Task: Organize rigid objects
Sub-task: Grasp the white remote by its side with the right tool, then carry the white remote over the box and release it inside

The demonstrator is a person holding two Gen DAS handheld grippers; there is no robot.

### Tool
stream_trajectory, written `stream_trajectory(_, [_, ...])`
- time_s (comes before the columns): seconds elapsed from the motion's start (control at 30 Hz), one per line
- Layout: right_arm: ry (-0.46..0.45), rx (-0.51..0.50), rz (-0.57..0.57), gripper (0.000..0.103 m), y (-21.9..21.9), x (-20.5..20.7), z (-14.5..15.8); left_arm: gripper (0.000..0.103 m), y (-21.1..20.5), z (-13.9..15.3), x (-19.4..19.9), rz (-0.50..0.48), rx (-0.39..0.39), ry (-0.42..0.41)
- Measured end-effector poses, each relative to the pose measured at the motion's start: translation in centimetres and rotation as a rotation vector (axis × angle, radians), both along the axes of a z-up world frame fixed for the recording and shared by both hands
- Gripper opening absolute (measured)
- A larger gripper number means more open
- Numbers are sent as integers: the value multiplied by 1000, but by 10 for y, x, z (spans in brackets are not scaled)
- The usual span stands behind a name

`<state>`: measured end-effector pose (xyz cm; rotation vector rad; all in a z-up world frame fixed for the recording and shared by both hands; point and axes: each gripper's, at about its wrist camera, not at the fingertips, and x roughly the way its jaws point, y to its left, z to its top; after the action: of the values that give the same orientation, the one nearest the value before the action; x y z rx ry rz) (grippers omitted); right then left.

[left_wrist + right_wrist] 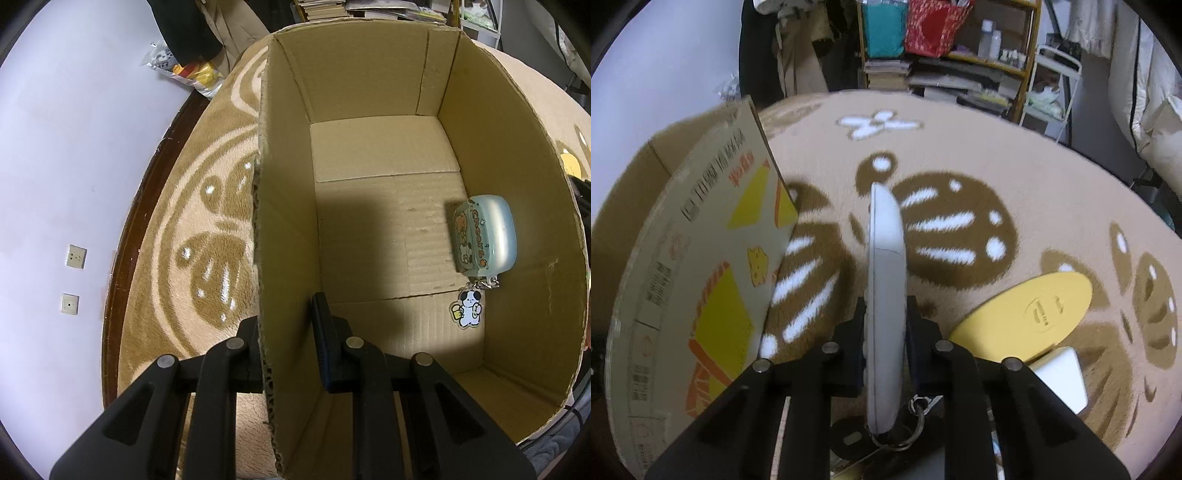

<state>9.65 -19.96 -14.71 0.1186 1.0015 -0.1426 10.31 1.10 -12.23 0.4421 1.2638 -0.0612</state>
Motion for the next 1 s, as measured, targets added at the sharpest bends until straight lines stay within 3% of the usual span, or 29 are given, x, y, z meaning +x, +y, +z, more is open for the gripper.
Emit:
stream_trajectory(0.33, [-137,86,-66,18,-13,-17,47,20,-2,-1,-2,-2,5,-2])
stream_trajectory(0.57, [-262,137,-12,18,6,-30,96,20,-3,0,-3,-5,10,-3])
stream_trajectory(0.77, [-272,153,92,18,44,-35,108,20,-4,1,-4,-5,8,-4])
stream_trajectory(1.0, [-211,154,189,18,81,-37,91,20,-4,2,-3,-3,10,-2])
